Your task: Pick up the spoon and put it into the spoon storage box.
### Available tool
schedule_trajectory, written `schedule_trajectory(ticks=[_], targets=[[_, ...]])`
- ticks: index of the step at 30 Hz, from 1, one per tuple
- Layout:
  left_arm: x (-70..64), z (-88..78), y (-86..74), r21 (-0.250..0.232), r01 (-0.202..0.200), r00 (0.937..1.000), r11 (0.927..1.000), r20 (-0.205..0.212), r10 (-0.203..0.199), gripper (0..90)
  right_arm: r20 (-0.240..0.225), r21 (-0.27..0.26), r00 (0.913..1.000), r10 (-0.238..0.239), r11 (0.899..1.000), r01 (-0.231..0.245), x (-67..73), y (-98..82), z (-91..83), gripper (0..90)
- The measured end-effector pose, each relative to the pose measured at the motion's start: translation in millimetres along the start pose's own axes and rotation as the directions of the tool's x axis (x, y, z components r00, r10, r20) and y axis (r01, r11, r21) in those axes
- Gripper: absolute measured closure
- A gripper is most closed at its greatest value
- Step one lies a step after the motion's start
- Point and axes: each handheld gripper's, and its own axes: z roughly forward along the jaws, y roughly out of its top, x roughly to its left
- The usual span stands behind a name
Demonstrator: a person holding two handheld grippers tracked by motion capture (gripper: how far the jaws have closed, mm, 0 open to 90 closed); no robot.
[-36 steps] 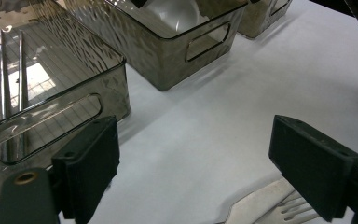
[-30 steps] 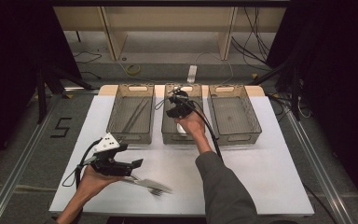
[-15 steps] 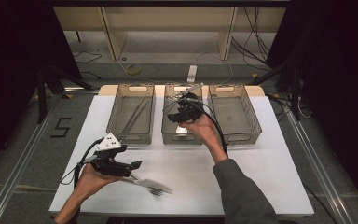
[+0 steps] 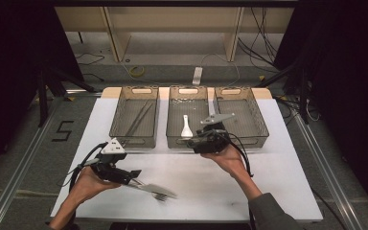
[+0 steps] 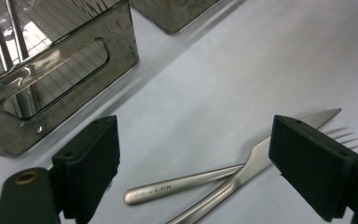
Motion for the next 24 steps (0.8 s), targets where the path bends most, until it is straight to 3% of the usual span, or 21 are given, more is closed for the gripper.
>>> schedule_trajectory(ticks=[12,14,24], targets=[[1.4,4.5,-0.4,0.09,-0.026,0.9996,0.9956,0.013,0.025,16.3,-0.004,-0.094,0.9996,0.029,0.995,-0.029,-1.4,-47.3,-43.7,33.9],[0.9,5.6,-0.6,0.108,-0.03,0.9994,0.9937,0.021,0.028,16.4,-0.02,-0.12,0.9977,0.065,0.991,-0.067,-3.8,-56.0,-51.5,33.7],[0.0,11.7,-0.3,0.173,-0.065,0.9978,0.9827,0.018,0.063,17.0,0.004,-0.161,0.9935,0.113,0.981,-0.111,-7.0,-80.8,-67.3,31.4]])
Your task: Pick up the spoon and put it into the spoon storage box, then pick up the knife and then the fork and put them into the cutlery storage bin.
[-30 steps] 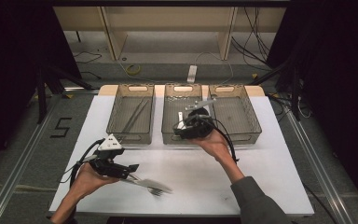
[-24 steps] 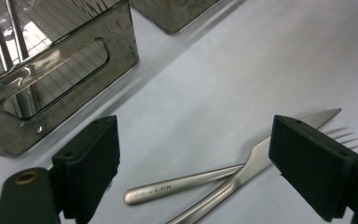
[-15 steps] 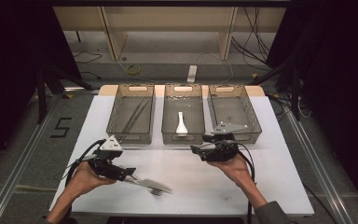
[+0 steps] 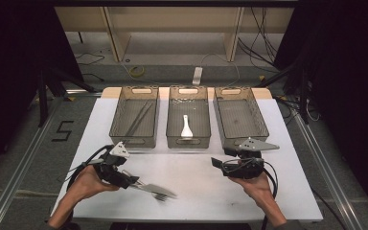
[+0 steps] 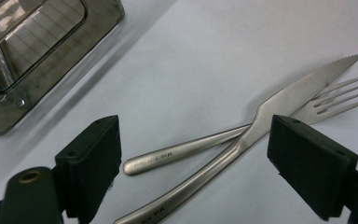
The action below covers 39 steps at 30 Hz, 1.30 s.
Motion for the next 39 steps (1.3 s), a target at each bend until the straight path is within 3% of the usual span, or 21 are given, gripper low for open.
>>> schedule_trajectory(ticks=[9,20,26,34,39], targets=[[0.1,2.1,-0.9,0.024,0.002,0.9999,0.9997,0.013,-0.003,17.4,-0.005,-0.041,0.9999,-0.016,0.999,0.016,6.0,-11.1,-6.6,29.4],[0.1,9.3,-0.7,0.09,-0.002,0.9995,0.9959,0.032,-0.001,17.6,0.015,-0.047,0.9998,0.014,0.999,-0.014,0.0,-25.7,-19.4,25.9],[-1.1,14.3,-2.9,0.134,-0.009,0.9993,0.991,0.037,0.004,17.6,0.04,-0.043,0.9992,0.009,0.999,-0.007,1.8,-32.5,-24.8,25.5],[-0.5,15.9,-4.3,0.171,-0.015,0.9985,0.9852,0.054,0.005,17.7,0.04,-0.029,0.9991,0.013,1.0,-0.011,4.4,-39.1,-25.9,25.6],[0.5,16.3,-6.1,0.211,-0.033,0.9988,0.977,0.042,0.024,17.9,0.037,-0.018,0.9993,0.009,1.0,-0.009,5.0,-40.4,-25.6,25.4]])
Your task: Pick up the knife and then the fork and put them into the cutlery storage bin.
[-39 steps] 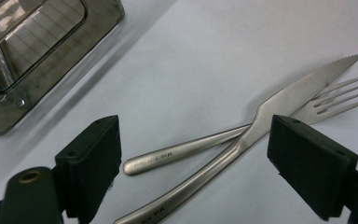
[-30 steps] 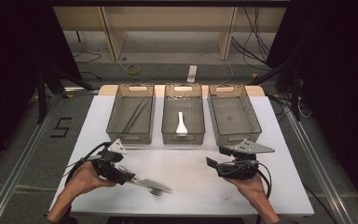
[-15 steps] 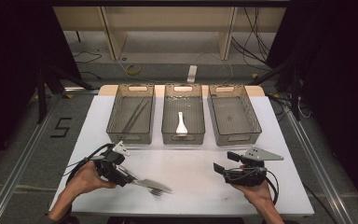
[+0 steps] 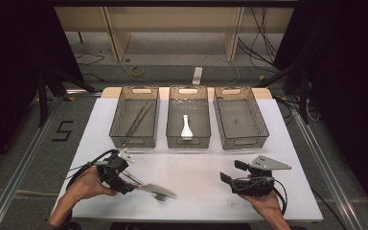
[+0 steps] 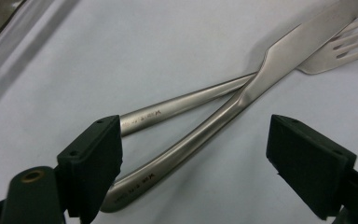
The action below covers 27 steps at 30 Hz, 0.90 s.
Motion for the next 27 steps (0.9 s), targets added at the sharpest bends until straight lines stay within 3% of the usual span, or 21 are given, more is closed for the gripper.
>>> schedule_trajectory(ticks=[12,17,27], targets=[[-3.3,6.1,-1.4,0.099,-0.038,0.9987,0.9944,-0.03,0.041,22.7,-0.013,0.005,0.9999,-0.008,1.0,0.008,3.1,2.8,-0.8,25.8],[-4.8,6.9,-4.6,0.112,-0.056,0.9977,0.9921,-0.033,0.06,28.4,-0.021,0.008,0.9994,-0.029,1.0,0.029,8.4,4.8,-0.6,26.3],[-3.4,10.3,2.3,0.141,-0.082,0.9958,0.9866,-0.03,0.087,40.1,-0.037,0.014,0.999,-0.024,1.0,0.025,7.5,5.9,1.9,27.0]])
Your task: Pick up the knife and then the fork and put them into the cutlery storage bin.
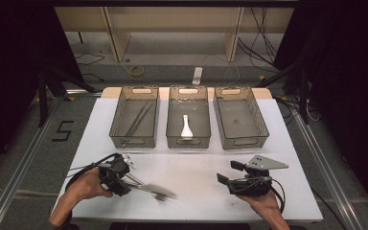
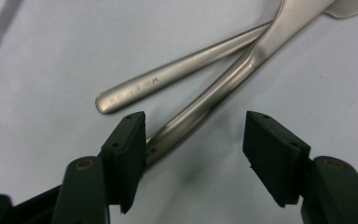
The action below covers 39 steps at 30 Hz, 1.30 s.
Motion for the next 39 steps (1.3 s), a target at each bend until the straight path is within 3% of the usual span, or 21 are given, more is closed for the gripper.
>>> schedule_trajectory(ticks=[2,7,13,39], targets=[[1.6,3.0,3.9,0.013,-0.005,1.0,0.9999,-0.008,0.005,41.5,-0.004,0.003,1.0,0.0,1.0,0.0,0.7,0.0,0.5,27.1],[4.4,7.9,8.1,0.053,0.0,0.9996,0.9986,0.029,-0.002,46.9,-0.009,0.004,1.0,-0.002,1.0,0.002,1.8,0.4,0.6,27.5],[3.1,8.7,11.7,0.081,-0.005,0.9997,0.9967,0.024,0.003,49.0,-0.007,0.008,1.0,0.0,1.0,0.0,1.3,0.5,0.6,27.9],[1.8,6.5,6.2,0.039,-0.046,0.9972,0.9982,0.06,0.044,75.2,-0.002,0.017,1.0,0.003,1.0,-0.003,1.8,1.2,1.6,29.2]])
